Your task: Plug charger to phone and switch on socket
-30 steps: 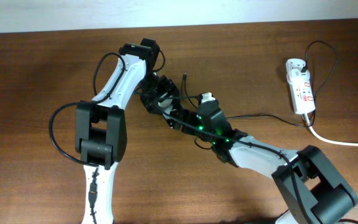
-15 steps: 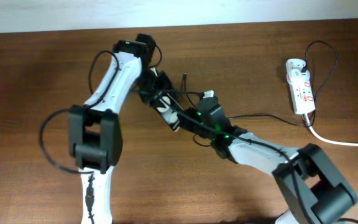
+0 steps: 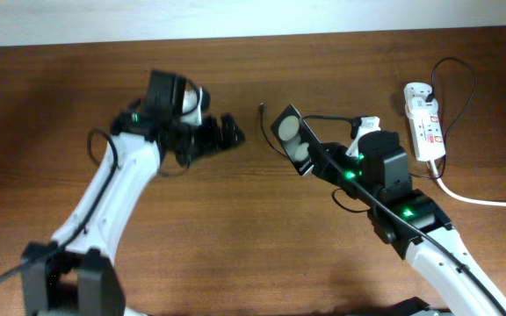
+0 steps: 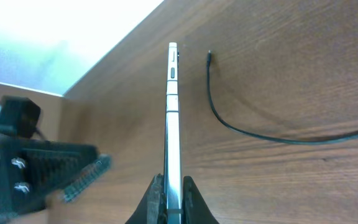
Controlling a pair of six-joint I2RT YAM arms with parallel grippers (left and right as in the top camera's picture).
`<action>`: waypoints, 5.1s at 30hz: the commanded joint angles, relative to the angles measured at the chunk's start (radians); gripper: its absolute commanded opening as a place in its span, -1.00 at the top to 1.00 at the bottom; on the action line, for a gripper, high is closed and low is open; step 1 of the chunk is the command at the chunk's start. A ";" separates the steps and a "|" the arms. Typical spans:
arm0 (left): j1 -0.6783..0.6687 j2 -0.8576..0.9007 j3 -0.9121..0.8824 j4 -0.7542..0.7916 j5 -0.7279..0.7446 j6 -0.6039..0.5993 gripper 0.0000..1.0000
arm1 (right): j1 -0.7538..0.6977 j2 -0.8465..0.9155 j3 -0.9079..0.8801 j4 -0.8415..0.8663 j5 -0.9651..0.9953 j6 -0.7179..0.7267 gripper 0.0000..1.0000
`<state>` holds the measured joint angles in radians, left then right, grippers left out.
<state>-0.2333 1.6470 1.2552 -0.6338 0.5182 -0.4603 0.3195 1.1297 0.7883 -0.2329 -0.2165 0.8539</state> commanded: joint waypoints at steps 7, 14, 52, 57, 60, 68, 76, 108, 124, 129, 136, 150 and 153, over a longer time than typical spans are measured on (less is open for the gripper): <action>-0.022 -0.119 -0.701 1.246 0.164 -0.648 -0.98 | -0.018 0.276 0.013 0.415 -0.352 0.246 0.92; -0.022 -0.119 -0.700 1.326 0.002 -0.771 -0.98 | 0.031 0.448 0.013 0.686 -0.500 0.312 0.92; -0.021 -0.119 -0.700 1.563 -0.081 -1.057 1.00 | 0.122 0.447 0.013 0.727 -0.367 0.240 -0.25; 0.037 -0.119 -0.700 1.485 0.039 -1.057 1.00 | 0.025 0.351 0.013 0.600 -0.465 -0.002 -0.79; 0.075 -0.117 -0.699 1.398 0.089 -1.035 1.00 | -0.018 0.197 0.013 0.265 -0.340 -0.229 -0.86; 0.076 0.146 -0.394 1.378 0.374 -1.033 1.00 | -0.019 -0.018 0.013 -0.175 -0.037 -0.413 -0.97; 0.089 0.353 -0.209 1.179 0.589 -1.023 1.00 | -0.019 -0.018 0.013 -0.188 -0.014 -0.412 -0.97; 0.328 0.354 -0.209 1.163 0.863 -0.847 1.00 | 0.140 1.142 0.706 0.134 0.274 -0.583 -0.17; 0.285 0.354 -0.209 1.162 0.850 -0.848 1.00 | -0.080 0.800 0.721 -0.535 0.085 -0.408 0.92; 0.105 0.354 -0.209 1.101 0.721 -0.890 1.00 | -0.213 0.391 0.450 -0.612 0.040 -0.486 0.93; -0.071 0.354 -0.209 1.164 0.624 -1.172 1.00 | -0.248 -0.101 0.081 -0.607 -0.074 -0.512 0.92; -0.054 0.354 -0.209 1.254 0.618 -1.229 1.00 | -0.248 -0.107 0.079 -0.669 -0.232 -0.509 0.92; -0.054 0.354 -0.209 1.294 0.595 -1.184 1.00 | -0.248 -0.107 0.079 -0.662 -0.347 -0.510 0.92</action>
<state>-0.2913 2.0048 1.0294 0.6178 1.1099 -1.6806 0.0769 1.0264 0.8776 -0.9009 -0.4686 0.3515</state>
